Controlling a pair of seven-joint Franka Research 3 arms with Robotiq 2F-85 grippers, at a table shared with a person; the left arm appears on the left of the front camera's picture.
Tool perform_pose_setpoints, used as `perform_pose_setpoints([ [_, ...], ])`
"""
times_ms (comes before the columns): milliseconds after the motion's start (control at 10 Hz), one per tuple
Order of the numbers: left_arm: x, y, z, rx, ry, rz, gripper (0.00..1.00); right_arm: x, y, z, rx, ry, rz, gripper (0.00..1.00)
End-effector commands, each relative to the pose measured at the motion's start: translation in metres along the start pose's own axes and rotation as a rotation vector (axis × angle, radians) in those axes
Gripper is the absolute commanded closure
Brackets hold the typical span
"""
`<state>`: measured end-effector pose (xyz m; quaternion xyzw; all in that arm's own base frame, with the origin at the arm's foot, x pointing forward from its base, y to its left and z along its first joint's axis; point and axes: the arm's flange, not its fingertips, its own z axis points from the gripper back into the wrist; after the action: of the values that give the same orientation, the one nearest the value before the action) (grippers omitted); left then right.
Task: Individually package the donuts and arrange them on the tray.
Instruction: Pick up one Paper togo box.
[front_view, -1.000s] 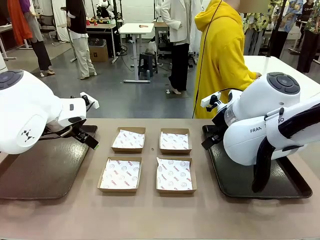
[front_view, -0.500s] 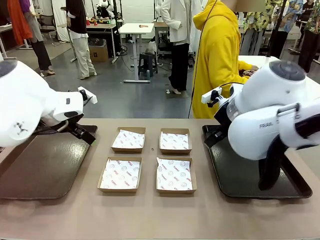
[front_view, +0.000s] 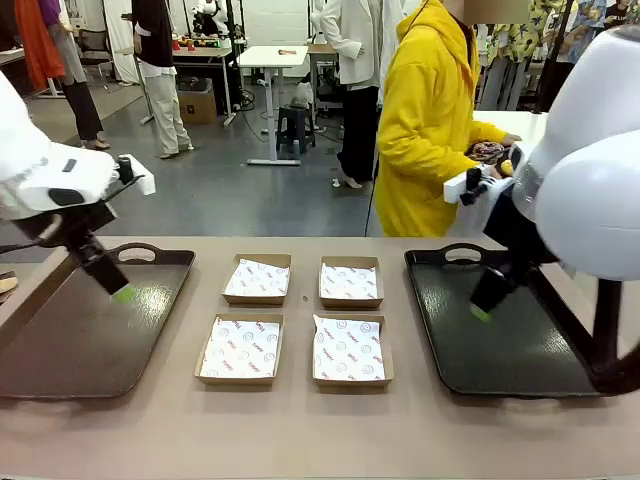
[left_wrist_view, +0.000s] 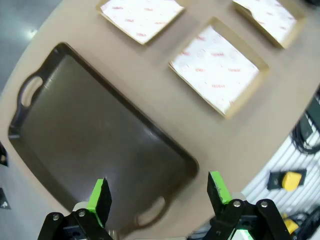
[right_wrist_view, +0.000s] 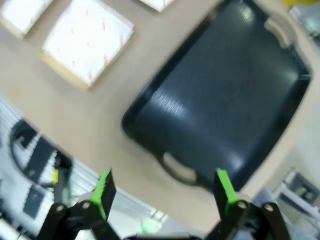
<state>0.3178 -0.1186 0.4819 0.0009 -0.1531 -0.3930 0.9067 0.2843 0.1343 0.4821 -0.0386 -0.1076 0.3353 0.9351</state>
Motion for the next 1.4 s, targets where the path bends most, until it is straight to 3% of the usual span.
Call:
perform_pose_setpoints([
  [0,-0.124,-0.056,-0.044,0.021,-0.026,0.015,0.0,-0.097,0.033,-0.054,-0.047,0.026,0.042,0.0],
  [100,0.0,0.0,0.0,0.0,0.0,0.0,0.0,0.0,0.0,0.0,0.0,0.0,0.0,0.0],
  [500,-0.005,-0.002,0.008,-0.004,0.01,0.0,0.0,-0.007,0.004,0.007,-0.001,0.015,0.007,0.0],
  [600,-0.013,0.02,0.016,-0.407,-0.241,0.161,0.0,-0.024,-0.022,0.003,0.247,-0.137,-0.175,0.0],
  [700,-0.023,0.042,0.024,-0.693,-0.413,0.29,0.0,-0.039,-0.041,-0.003,0.429,-0.232,-0.267,0.0],
  [800,-0.034,0.054,0.027,-0.87,-0.518,0.366,0.0,-0.054,-0.059,-0.011,0.563,-0.29,-0.344,0.0],
  [1000,-0.058,0.08,0.026,-1.08,-0.592,0.526,0.0,-0.083,-0.086,-0.034,0.808,-0.38,-0.471,0.0],
  [1100,-0.075,0.093,0.022,-1.155,-0.593,0.61,0.0,-0.098,-0.095,-0.043,0.883,-0.368,-0.492,0.0],
  [1300,-0.107,0.12,0.006,-1.268,-0.512,0.696,0.0,-0.127,-0.115,-0.058,0.968,-0.386,-0.559,0.0],
])
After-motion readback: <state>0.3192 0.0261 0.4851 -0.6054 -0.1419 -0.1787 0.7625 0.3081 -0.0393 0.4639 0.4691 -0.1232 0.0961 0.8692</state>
